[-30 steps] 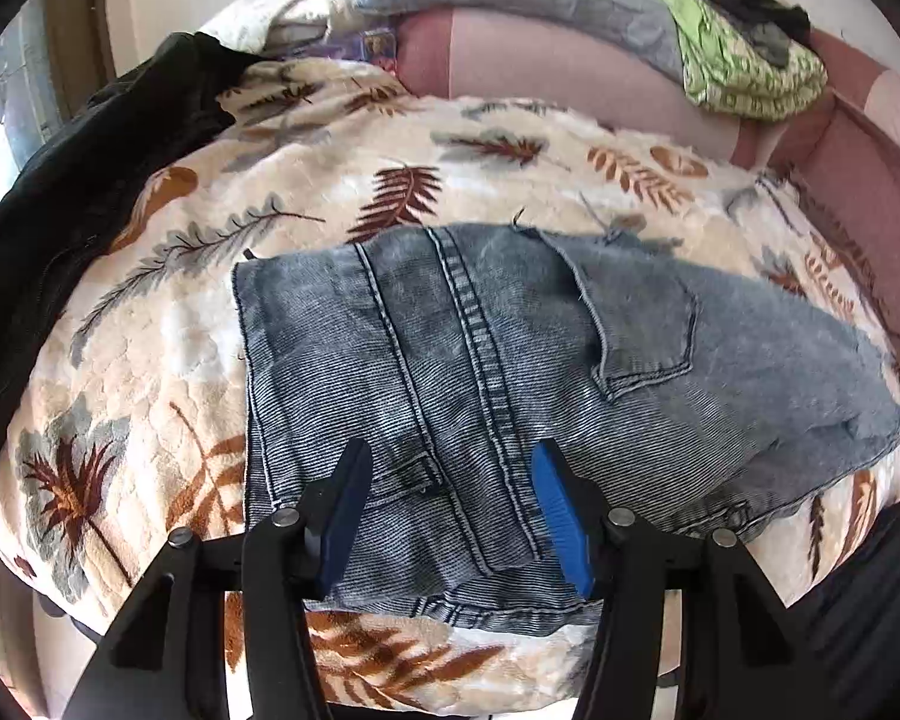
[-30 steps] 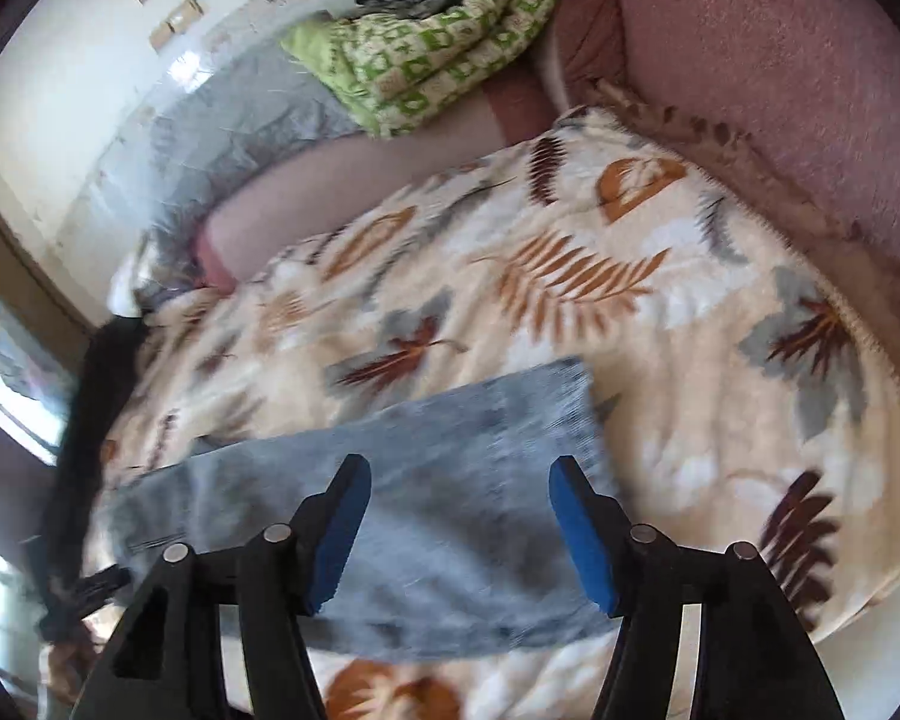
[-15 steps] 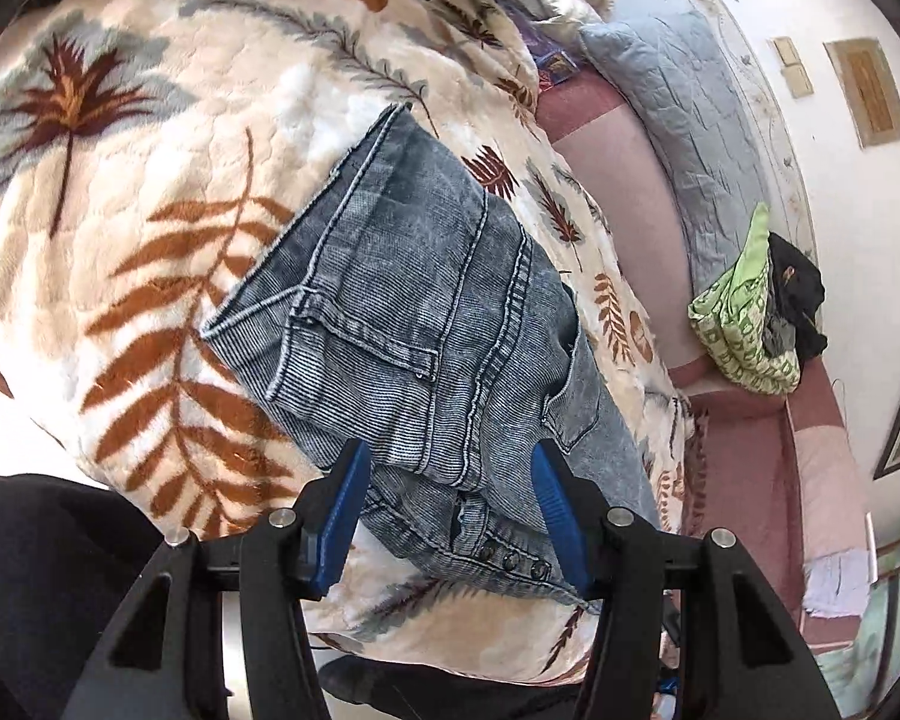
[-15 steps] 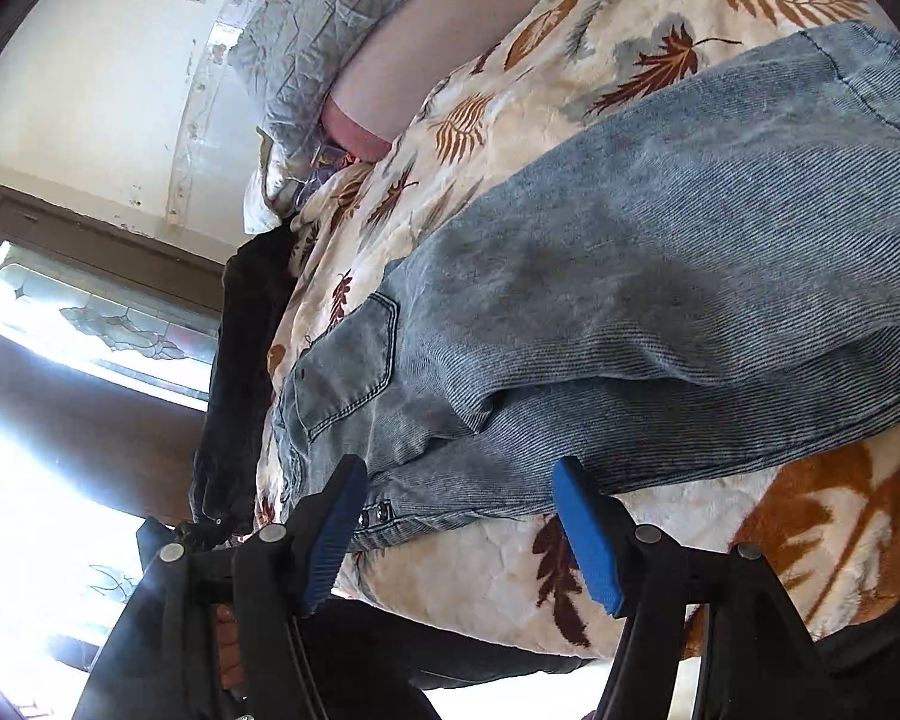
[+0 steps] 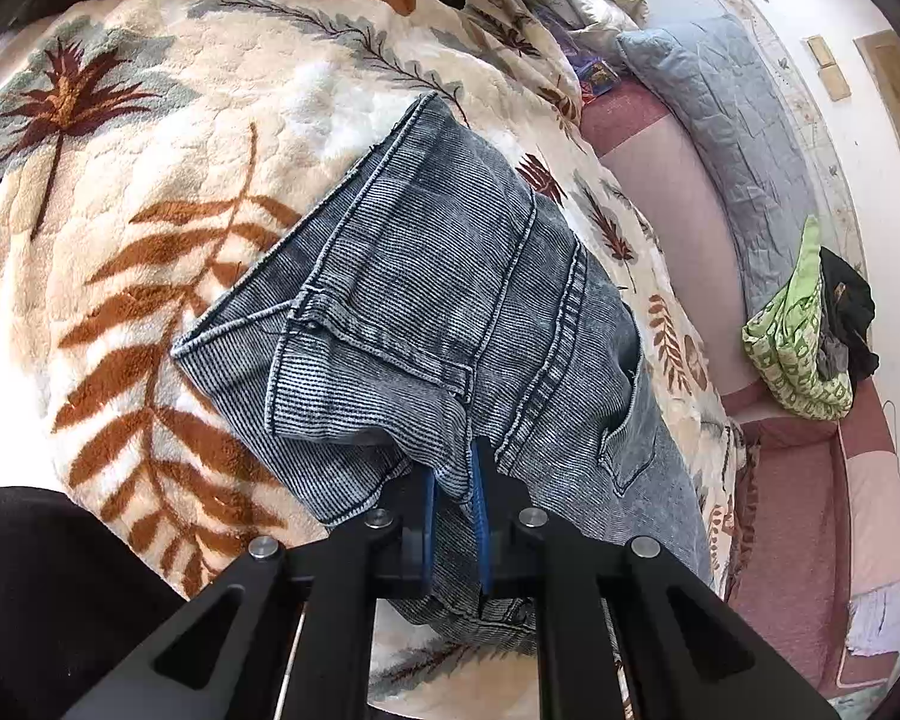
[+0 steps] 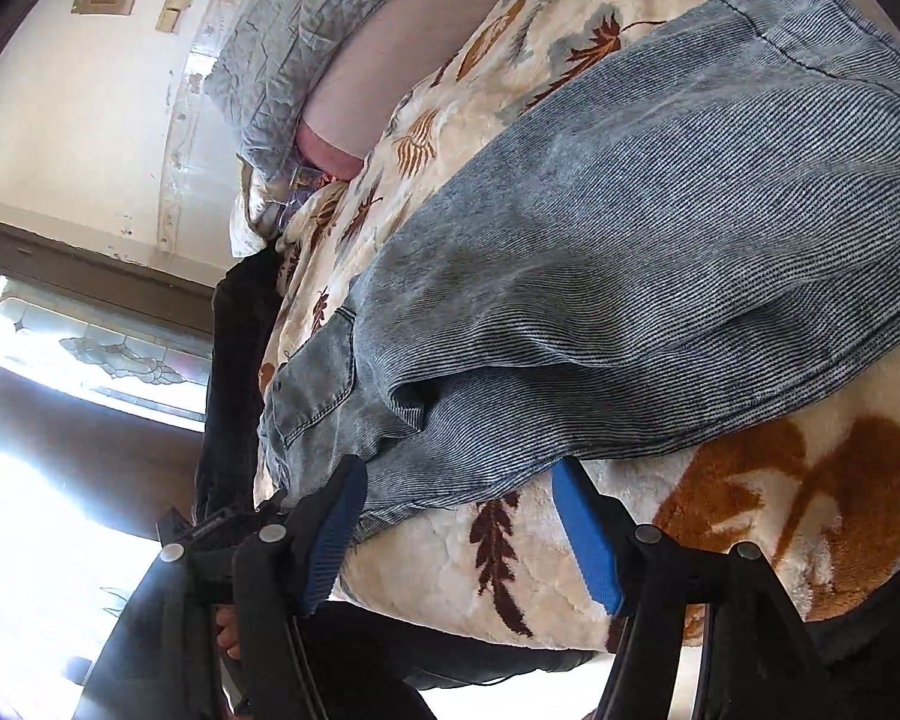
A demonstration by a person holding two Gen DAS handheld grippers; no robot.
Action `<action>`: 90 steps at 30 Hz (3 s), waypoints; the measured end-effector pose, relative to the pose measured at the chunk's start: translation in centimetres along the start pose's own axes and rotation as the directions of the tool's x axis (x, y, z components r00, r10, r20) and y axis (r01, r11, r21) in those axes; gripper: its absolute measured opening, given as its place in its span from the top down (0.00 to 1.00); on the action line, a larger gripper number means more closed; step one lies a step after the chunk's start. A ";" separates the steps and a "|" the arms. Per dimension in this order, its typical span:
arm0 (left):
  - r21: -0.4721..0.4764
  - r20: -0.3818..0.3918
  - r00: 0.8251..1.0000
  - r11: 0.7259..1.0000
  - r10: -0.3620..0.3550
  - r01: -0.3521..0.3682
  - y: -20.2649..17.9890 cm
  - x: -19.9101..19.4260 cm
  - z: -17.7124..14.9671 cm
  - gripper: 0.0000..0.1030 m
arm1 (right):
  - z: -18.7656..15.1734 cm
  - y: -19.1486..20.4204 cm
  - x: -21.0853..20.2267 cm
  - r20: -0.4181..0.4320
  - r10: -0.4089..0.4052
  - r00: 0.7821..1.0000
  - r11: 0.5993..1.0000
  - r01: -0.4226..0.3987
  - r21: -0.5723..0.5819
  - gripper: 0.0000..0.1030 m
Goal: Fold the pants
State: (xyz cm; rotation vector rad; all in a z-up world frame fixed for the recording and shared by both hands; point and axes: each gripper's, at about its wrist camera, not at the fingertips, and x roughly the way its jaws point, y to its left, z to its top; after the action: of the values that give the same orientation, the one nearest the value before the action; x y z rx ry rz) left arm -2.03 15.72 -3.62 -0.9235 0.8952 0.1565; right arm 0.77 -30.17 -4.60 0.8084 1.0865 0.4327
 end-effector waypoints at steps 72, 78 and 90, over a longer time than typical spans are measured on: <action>0.638 0.173 0.974 0.737 0.145 -0.223 -6.9 2.8 -3.4 0.42 | 5.6 -5.9 -15.9 0.333 -0.400 0.854 0.916 0.382 0.121 0.82; 0.621 0.163 0.977 0.755 0.136 -0.209 -8.2 1.3 -3.1 0.42 | 6.0 -11.0 -15.1 0.191 -0.413 0.891 0.905 0.377 0.198 0.39; 0.702 0.202 0.928 0.614 0.314 -0.361 -9.7 5.5 -3.7 0.22 | 7.8 -2.8 -11.3 0.160 -0.304 0.939 0.948 0.315 -0.045 0.25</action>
State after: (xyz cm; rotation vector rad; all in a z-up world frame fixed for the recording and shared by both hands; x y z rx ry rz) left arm 3.88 5.62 -2.64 0.0233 0.9584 0.1295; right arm 2.85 -42.41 1.91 0.5842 1.0297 0.1393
